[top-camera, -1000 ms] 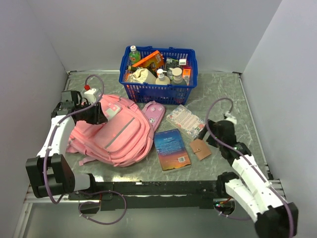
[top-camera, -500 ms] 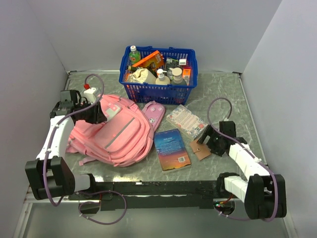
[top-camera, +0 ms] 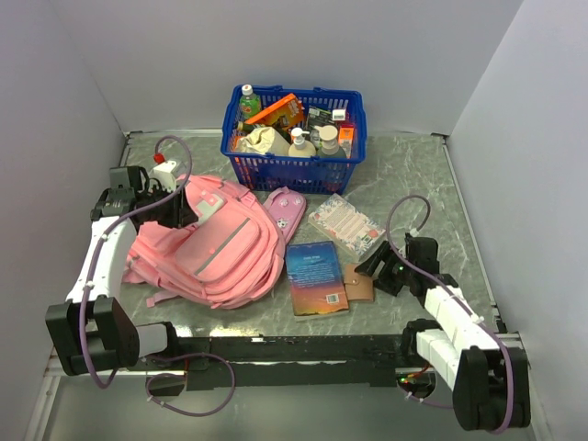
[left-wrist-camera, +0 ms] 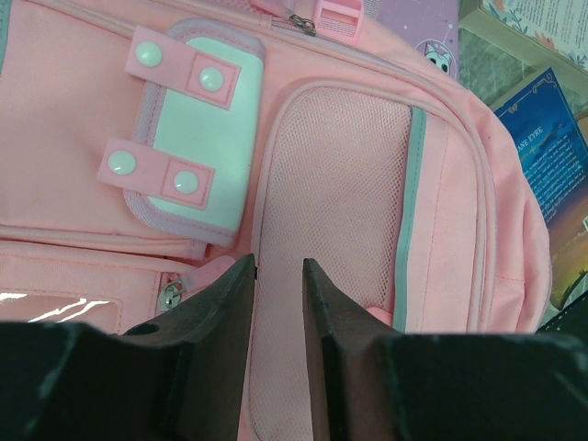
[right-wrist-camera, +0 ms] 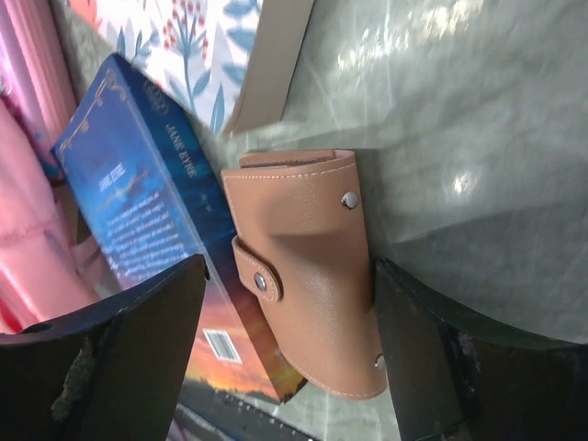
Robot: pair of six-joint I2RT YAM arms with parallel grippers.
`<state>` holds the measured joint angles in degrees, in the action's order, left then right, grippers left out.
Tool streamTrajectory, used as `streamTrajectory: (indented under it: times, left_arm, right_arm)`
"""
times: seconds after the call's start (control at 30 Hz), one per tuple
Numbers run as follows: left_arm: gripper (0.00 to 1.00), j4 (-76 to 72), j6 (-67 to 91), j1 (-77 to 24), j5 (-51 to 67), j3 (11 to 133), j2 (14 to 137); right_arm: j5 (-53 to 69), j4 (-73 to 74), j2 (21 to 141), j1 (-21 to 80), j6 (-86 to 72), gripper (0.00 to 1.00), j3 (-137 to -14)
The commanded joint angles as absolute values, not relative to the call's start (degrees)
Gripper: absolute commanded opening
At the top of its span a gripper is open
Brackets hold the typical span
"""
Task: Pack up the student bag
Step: Pick up the personal item from the center of the board.
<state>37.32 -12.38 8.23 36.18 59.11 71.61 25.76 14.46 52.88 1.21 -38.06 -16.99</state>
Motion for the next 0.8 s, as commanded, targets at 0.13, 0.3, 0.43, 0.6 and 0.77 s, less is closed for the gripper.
streamTrajectory:
  times: [0.13, 0.3, 0.43, 0.6, 0.77]
  left_arm:
    - [0.33, 35.6, -11.6, 8.5, 38.0, 60.5, 70.1]
    - [0.33, 35.8, -11.9, 8.5, 37.6, 60.5, 70.4]
    - [0.33, 35.2, -11.5, 8.5, 38.0, 60.3, 70.8]
    - [0.33, 34.7, -11.1, 8.4, 38.0, 59.8, 70.8]
    - [0.33, 34.5, -10.9, 8.3, 37.8, 59.9, 70.6]
  right_arm:
    - [32.3, 11.7, 46.9, 1.5, -44.5, 0.74, -14.1]
    - [33.2, 11.2, 42.2, 1.6, -45.0, 0.72, -15.4]
    - [33.7, 12.0, 40.4, 1.6, -43.9, 0.71, -16.7]
    - [35.1, 8.0, 42.1, 1.6, -44.8, 0.7, -12.8]
    - [37.5, 2.6, 42.2, 1.9, -47.4, 0.68, -8.6]
